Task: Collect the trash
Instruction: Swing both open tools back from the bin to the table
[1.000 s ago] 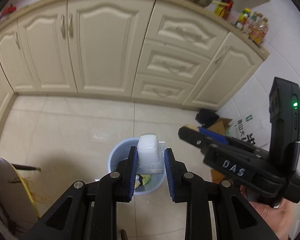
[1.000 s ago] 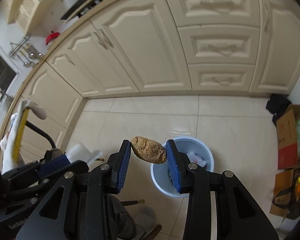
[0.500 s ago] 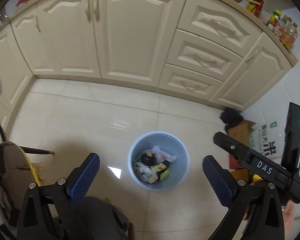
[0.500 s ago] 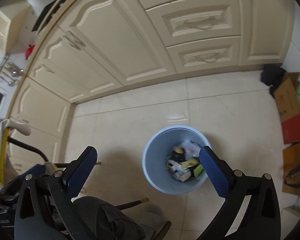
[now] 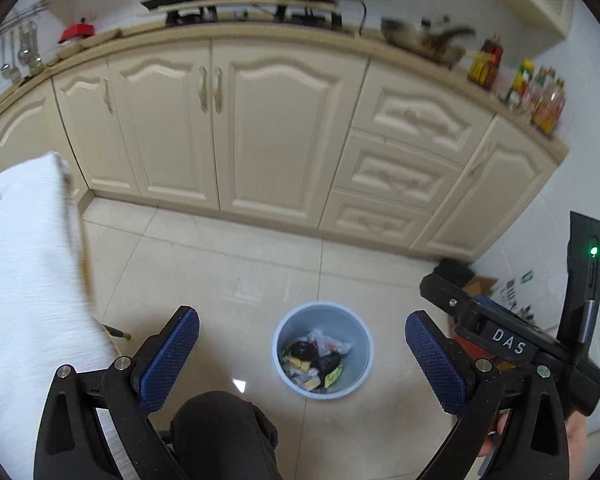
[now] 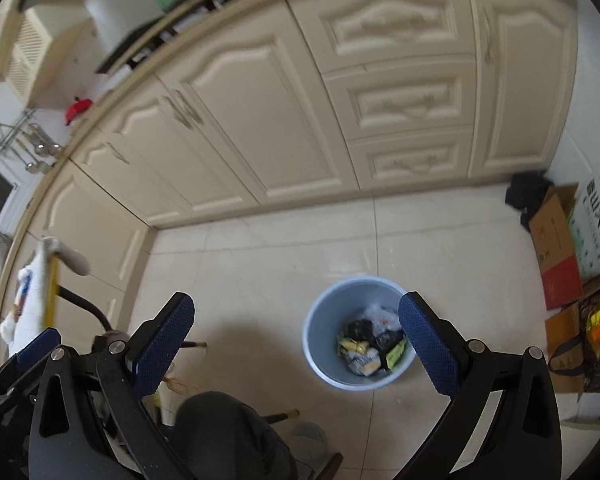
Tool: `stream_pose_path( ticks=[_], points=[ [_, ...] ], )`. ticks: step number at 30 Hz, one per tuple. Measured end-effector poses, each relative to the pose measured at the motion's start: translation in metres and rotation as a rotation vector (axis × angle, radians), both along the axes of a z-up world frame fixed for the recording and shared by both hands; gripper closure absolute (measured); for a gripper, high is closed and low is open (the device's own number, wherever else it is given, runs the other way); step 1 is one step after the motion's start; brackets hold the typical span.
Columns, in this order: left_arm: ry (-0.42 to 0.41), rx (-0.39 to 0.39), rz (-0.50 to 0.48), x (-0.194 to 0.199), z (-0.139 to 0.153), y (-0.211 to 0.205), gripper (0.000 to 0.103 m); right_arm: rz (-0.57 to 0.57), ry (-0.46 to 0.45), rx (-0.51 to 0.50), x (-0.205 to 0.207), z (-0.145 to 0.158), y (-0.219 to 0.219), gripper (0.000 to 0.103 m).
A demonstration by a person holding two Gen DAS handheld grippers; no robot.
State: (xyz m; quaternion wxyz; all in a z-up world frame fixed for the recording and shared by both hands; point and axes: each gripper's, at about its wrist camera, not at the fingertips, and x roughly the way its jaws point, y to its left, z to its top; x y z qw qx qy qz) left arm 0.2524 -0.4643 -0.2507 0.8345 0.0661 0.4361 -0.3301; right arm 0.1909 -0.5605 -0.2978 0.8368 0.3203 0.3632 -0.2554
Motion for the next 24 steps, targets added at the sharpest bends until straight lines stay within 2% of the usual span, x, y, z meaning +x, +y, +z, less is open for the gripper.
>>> stream_pose_path(
  ticks=[6, 10, 12, 15, 20, 24],
  points=[
    [-0.068, -0.087, 0.034, -0.034, 0.048, 0.087, 0.001, 0.043, -0.075, -0.092, 0.010, 0.059, 0.046, 0.000],
    [-0.110, -0.118, 0.076, -0.051, 0.076, 0.150, 0.001, 0.088, -0.128, -0.136, 0.022, 0.093, 0.078, 0.000],
    [-0.135, -0.142, 0.102, -0.074, 0.097, 0.210, 0.001, 0.121, -0.152, -0.165, 0.031, 0.111, 0.100, 0.000],
    [-0.179, -0.172, 0.151, -0.093, 0.115, 0.262, 0.001, 0.171, -0.190, -0.191, 0.041, 0.132, 0.129, 0.000],
    [-0.275, -0.177, 0.257, -0.129, 0.131, 0.349, 0.001, 0.289, -0.251, -0.266, 0.063, 0.166, 0.191, 0.000],
    [-0.316, -0.183, 0.365, -0.154, 0.134, 0.409, 0.001, 0.409, -0.285, -0.345, 0.084, 0.189, 0.249, 0.000]
  ],
)
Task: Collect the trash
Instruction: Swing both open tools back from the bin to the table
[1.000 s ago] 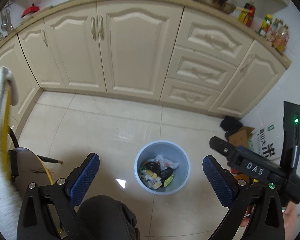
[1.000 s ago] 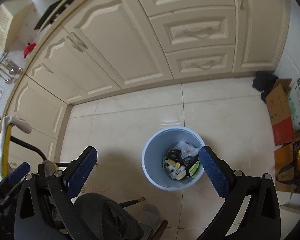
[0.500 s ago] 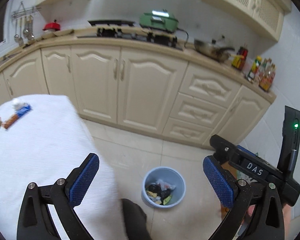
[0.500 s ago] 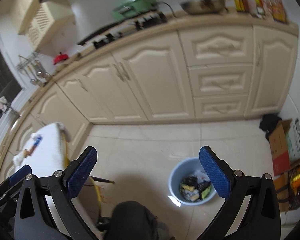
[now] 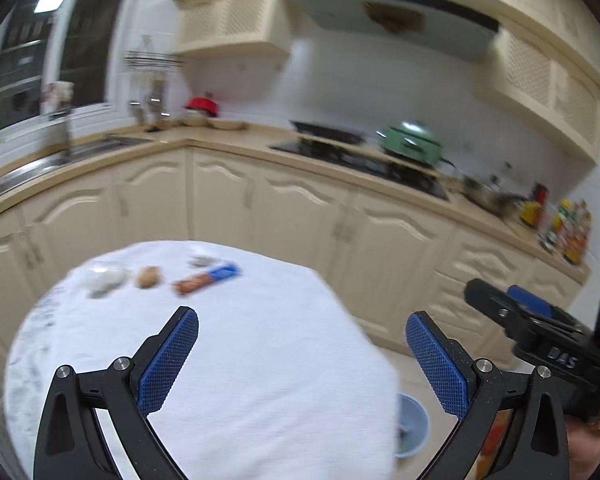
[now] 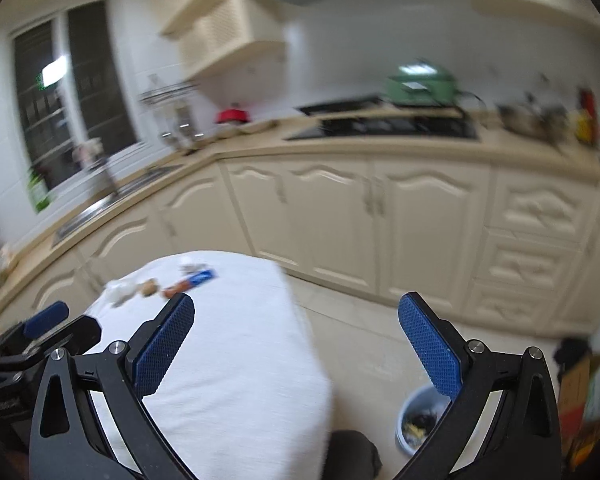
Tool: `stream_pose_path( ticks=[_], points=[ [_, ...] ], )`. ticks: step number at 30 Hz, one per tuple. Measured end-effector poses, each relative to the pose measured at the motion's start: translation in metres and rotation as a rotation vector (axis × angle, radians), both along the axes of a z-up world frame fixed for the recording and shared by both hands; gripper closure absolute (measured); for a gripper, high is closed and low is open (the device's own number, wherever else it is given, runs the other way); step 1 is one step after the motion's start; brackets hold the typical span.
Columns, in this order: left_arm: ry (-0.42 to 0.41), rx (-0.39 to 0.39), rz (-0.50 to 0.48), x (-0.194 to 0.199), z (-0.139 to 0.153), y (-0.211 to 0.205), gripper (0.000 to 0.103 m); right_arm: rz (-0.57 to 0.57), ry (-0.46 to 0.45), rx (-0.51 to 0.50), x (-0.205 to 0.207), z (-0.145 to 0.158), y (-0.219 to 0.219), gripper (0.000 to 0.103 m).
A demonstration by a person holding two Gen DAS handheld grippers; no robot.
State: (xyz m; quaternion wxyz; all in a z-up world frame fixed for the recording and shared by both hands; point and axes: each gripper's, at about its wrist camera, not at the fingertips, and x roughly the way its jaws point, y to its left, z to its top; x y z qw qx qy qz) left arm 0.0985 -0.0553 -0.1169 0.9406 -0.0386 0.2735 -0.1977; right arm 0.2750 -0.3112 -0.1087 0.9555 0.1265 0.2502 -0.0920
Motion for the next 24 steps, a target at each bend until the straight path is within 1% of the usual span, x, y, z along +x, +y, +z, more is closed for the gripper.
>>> stream_pose_path(
  ticks=[4, 8, 10, 11, 14, 16, 18, 23, 24],
  points=[
    [-0.021, 0.003, 0.112, -0.023, 0.001, 0.051, 0.001, 0.111, -0.022, -0.065, 0.021, 0.014, 0.053, 0.000],
    [-0.049, 0.028, 0.203, -0.051, 0.003, 0.084, 0.001, 0.181, -0.020, -0.104, 0.044, 0.014, 0.092, 0.000],
    [-0.061, 0.039, 0.241, -0.063, 0.003, 0.091, 0.001, 0.211, -0.015, -0.100, 0.054, 0.012, 0.105, 0.000],
    [-0.064, 0.044, 0.254, -0.065, 0.003, 0.086, 0.001, 0.223, -0.013, -0.100, 0.059, 0.011, 0.111, 0.000],
    [-0.063, 0.058, 0.287, -0.065, 0.000, 0.092, 0.001, 0.264, 0.008, -0.106, 0.077, 0.004, 0.129, 0.000],
    [-0.054, 0.066, 0.305, -0.059, -0.003, 0.093, 0.001, 0.283, 0.021, -0.107, 0.088, -0.001, 0.137, 0.000],
    [-0.039, 0.080, 0.316, -0.044, -0.008, 0.091, 0.001, 0.297, 0.042, -0.113, 0.102, -0.008, 0.146, 0.000],
    [-0.006, 0.108, 0.317, -0.009, -0.016, 0.083, 0.001, 0.326, 0.091, -0.114, 0.132, -0.025, 0.164, 0.000],
    [0.001, 0.116, 0.314, 0.007, -0.014, 0.079, 0.001, 0.330, 0.102, -0.108, 0.140, -0.028, 0.168, 0.000]
  ],
)
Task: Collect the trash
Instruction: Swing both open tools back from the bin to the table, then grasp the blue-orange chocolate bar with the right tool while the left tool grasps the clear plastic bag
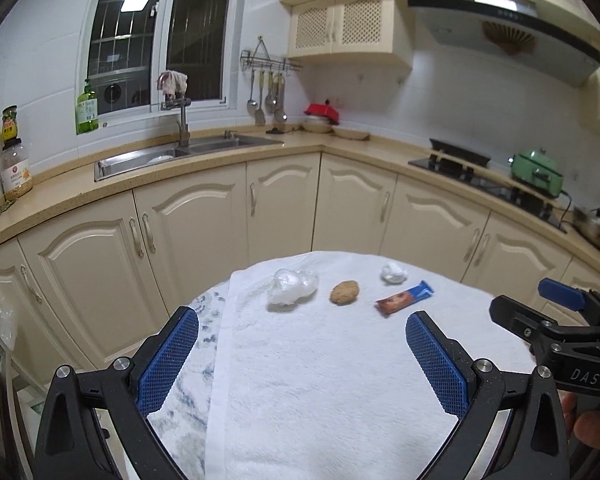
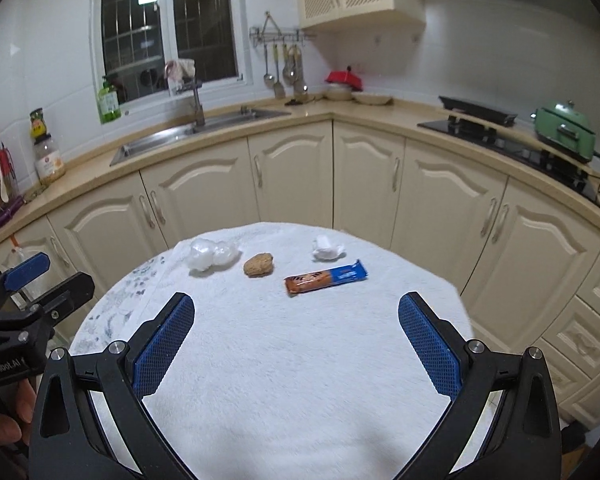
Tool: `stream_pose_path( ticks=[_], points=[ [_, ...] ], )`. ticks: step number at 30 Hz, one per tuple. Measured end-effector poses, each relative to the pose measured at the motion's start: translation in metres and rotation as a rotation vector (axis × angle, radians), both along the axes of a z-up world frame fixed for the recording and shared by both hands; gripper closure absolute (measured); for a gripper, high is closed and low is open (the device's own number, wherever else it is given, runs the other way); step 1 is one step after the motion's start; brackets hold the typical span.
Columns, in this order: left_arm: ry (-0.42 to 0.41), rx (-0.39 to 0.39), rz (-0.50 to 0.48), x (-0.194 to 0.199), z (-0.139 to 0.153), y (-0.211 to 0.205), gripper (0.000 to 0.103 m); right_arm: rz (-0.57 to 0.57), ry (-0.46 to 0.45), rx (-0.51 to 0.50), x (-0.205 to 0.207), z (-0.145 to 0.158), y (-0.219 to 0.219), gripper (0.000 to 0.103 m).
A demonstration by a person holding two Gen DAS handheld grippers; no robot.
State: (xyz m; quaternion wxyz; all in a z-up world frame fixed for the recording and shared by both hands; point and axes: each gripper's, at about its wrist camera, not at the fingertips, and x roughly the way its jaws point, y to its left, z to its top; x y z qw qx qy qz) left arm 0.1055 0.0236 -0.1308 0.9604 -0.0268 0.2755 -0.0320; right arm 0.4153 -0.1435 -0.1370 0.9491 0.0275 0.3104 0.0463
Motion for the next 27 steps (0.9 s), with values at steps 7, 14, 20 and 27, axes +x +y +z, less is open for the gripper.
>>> stream_pose_path(
  ticks=[7, 14, 20, 27],
  points=[
    [0.062, 0.051, -0.001, 0.096, -0.007, -0.006, 0.001, -0.061, 0.085, 0.031, 0.047, -0.023, 0.005, 0.000],
    [0.206, 0.144, -0.085, 0.231, -0.048, -0.015, 0.001, -0.161, 0.221, 0.054, 0.109, -0.067, -0.005, 0.000],
    [0.293, 0.146, -0.126, 0.332, -0.079, -0.030, 0.001, -0.235, 0.301, 0.069, 0.151, -0.103, -0.011, 0.003],
    [0.321, 0.140, -0.168, 0.398, -0.107, -0.044, 0.019, -0.294, 0.375, 0.037, 0.183, -0.135, -0.017, 0.020]
  ],
)
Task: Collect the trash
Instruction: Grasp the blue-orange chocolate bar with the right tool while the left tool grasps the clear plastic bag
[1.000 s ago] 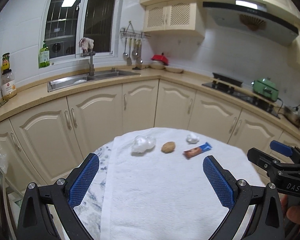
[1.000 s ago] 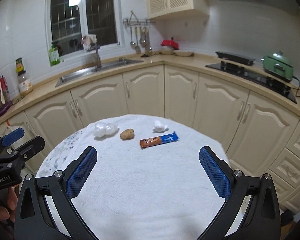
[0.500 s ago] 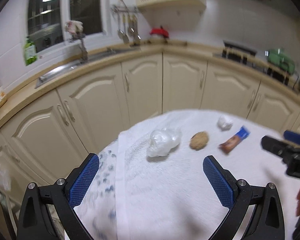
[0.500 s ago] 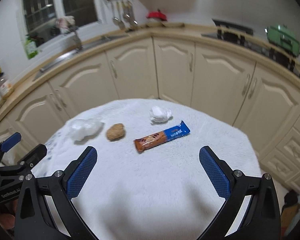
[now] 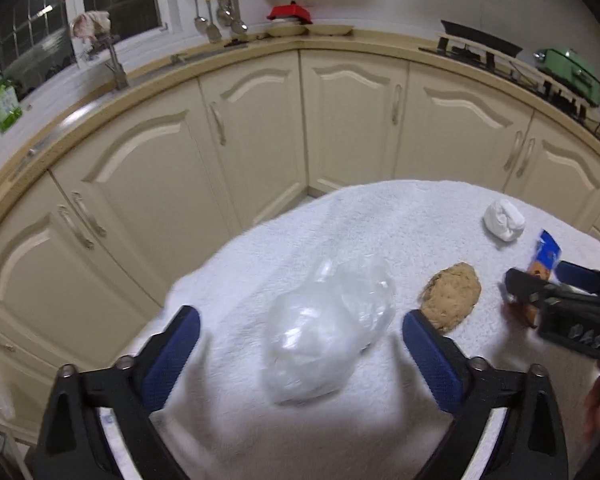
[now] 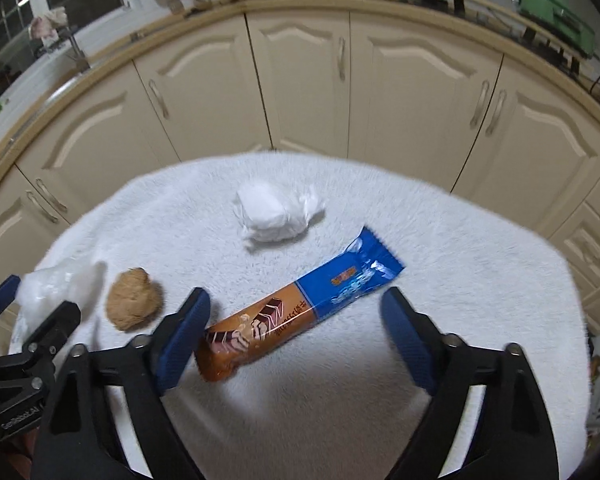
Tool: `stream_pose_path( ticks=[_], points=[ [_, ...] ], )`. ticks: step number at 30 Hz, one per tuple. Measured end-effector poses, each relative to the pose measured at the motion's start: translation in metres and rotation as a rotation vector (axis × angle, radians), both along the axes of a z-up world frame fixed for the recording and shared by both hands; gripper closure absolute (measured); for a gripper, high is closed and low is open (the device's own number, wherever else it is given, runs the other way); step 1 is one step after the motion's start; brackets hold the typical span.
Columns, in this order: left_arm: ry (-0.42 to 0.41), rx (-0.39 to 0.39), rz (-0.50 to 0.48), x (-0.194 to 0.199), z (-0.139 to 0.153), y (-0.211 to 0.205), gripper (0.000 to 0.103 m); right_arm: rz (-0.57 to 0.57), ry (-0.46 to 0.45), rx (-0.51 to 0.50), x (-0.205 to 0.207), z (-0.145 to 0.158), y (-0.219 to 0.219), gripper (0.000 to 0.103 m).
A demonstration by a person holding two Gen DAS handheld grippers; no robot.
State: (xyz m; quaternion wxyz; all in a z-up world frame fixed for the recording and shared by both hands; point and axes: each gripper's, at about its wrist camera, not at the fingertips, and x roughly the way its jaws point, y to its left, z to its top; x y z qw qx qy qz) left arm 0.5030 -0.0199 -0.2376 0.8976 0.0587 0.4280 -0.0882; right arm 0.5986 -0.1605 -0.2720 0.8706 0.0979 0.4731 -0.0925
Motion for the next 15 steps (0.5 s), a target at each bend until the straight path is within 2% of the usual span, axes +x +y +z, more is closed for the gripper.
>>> stream_pose_path(
  ticks=[1, 2, 3, 4, 6, 9, 12, 15],
  points=[
    [0.021, -0.017, -0.011, 0.003, -0.005, -0.001, 0.041, 0.010, -0.005, -0.041, -0.001, -0.001, 0.004, 0.022],
    [0.047, -0.037, -0.026, 0.006, -0.010, -0.003, 0.059, 0.022, -0.006, -0.064, -0.002, -0.002, 0.007, 0.025],
    [0.059, -0.055, -0.033, 0.010, -0.014, -0.003, 0.057, 0.043, -0.017, -0.068, -0.004, -0.002, 0.008, 0.031],
    [0.046, -0.058, -0.032, 0.012, -0.013, -0.003, 0.059, 0.067, -0.023, -0.068, -0.007, -0.001, 0.007, 0.035],
    [0.047, -0.086, -0.046, 0.020, -0.013, -0.003, 0.062, 0.099, -0.033, -0.057, -0.013, 0.001, 0.003, 0.054],
    [0.031, -0.113, -0.030, 0.024, -0.012, 0.002, 0.065, 0.141, -0.049, -0.023, -0.026, 0.003, -0.009, 0.074],
    [0.018, -0.129, -0.013, 0.027, -0.012, 0.004, 0.066, 0.174, -0.062, 0.009, -0.041, 0.003, -0.020, 0.081],
    [0.005, -0.135, -0.006, 0.029, -0.012, 0.003, 0.067, 0.188, -0.074, 0.038, -0.054, 0.002, -0.029, 0.081]
  ],
)
